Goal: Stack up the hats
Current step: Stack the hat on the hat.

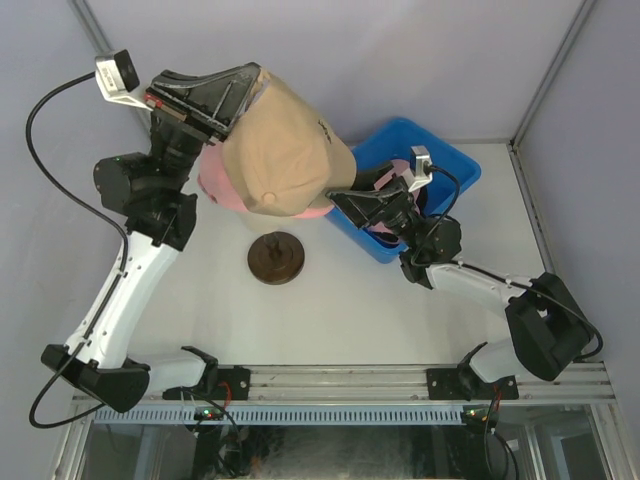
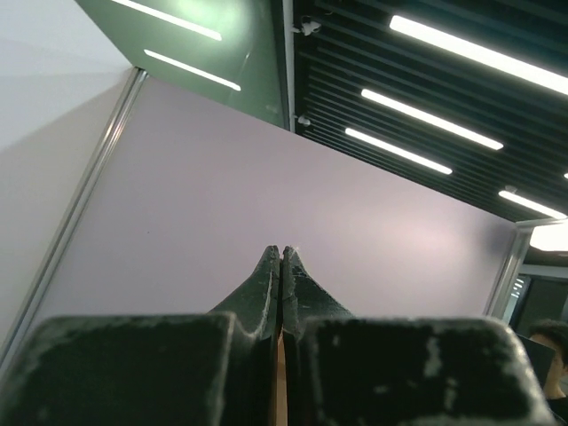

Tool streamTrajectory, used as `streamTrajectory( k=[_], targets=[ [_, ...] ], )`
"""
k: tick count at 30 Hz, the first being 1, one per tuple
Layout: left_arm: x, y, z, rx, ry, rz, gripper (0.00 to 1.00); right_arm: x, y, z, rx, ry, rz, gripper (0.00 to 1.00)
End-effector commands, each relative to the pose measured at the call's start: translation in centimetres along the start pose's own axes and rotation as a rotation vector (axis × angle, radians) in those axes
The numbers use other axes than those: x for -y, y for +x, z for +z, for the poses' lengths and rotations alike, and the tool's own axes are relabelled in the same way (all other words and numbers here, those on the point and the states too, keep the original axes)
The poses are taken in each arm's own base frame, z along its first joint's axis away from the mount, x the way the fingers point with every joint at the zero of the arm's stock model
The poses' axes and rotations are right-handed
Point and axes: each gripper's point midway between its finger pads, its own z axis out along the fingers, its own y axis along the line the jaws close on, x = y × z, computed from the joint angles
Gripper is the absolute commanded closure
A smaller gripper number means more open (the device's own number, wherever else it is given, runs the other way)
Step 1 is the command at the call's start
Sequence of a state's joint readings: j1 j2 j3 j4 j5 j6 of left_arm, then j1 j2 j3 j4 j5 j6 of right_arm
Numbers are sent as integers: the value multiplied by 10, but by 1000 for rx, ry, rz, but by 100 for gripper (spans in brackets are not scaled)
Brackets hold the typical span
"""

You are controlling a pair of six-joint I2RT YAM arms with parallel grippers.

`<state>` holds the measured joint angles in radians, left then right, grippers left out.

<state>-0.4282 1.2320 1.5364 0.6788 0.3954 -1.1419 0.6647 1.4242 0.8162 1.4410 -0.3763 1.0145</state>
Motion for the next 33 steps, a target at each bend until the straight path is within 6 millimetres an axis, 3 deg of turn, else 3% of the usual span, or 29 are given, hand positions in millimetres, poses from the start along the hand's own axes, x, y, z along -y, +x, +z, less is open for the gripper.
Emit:
streamTrajectory(
  k=[1,8,14,23,33],
  targets=[
    [4,-13,-4,63,-9,0,100,-15,-13,6,32,-69,-26,33],
    [-21,-22,-6,111,-132,11,100,-12,-10,6,10,-73,-31,33],
    [-32,-38,-4,174,-222,13,100,-22,-13,11,0,-111,-42,33],
    [-59,-49,-18,261,-382,-2,100,-33,-9,11,-25,-141,-39,33],
    [-64,-61,-30,325,-472,21,100,-42,-1,8,-94,-109,0,33]
  ],
)
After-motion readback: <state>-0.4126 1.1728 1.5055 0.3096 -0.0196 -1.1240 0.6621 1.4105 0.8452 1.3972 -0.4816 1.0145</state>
